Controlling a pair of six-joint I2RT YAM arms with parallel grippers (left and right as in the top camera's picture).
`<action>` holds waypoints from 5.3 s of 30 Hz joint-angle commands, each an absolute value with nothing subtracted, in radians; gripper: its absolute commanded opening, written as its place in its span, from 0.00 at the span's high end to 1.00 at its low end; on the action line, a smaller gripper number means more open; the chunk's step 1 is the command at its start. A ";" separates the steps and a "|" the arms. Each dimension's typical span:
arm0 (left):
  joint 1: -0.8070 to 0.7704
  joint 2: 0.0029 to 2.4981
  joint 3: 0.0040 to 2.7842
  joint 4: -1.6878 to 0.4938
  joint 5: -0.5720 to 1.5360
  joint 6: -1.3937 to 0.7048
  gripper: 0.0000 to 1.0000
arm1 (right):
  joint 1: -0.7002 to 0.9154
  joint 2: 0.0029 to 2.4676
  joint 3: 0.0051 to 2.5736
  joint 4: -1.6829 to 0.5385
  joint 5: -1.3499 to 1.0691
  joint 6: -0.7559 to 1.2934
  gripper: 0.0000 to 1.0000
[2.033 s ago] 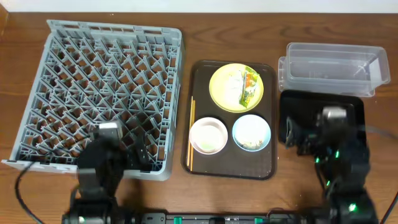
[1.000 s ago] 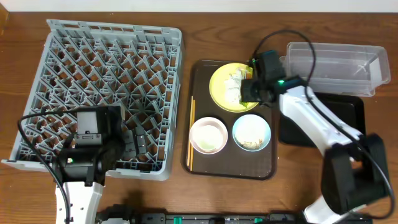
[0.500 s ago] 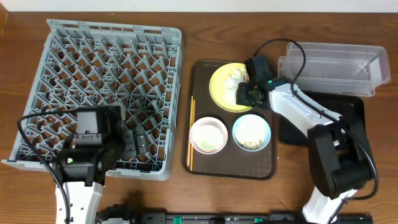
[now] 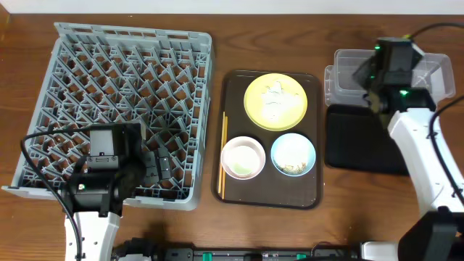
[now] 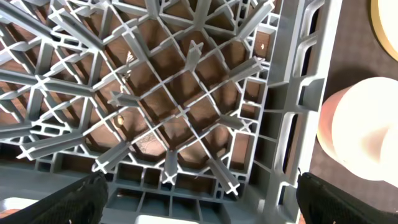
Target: Sort waste into correct bins and load items into the dishwasher
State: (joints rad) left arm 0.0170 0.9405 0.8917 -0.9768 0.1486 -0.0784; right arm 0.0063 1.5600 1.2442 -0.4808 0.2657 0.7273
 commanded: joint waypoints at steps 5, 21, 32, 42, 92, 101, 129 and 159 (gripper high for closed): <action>0.015 0.938 0.916 -0.984 0.149 -0.084 0.03 | -0.056 1.666 1.248 -0.347 0.137 0.790 0.80; 0.015 0.938 0.916 -0.986 0.149 -0.084 0.03 | 0.276 1.674 1.248 -0.474 -0.118 0.223 0.39; 0.015 0.939 0.916 -0.987 0.149 -0.084 0.03 | 0.427 1.953 1.248 -0.328 0.123 0.333 0.38; 0.015 0.939 0.916 -0.987 0.149 -0.084 0.03 | 0.427 1.996 1.248 -0.311 0.038 0.377 0.94; 0.015 0.939 0.916 -0.986 0.149 -0.084 0.03 | 0.396 1.410 1.086 -0.955 -0.212 0.036 0.20; 0.015 0.939 0.916 -0.986 0.149 -0.084 0.03 | 0.639 1.416 0.821 -0.625 -0.075 0.080 0.36; 0.015 0.939 0.916 -0.987 0.149 -0.084 0.03 | 0.649 1.505 0.707 -0.337 -0.076 0.165 0.78; 0.015 0.939 0.916 -0.987 0.149 -0.084 0.03 | 0.550 1.319 0.929 -0.535 -0.163 0.260 0.99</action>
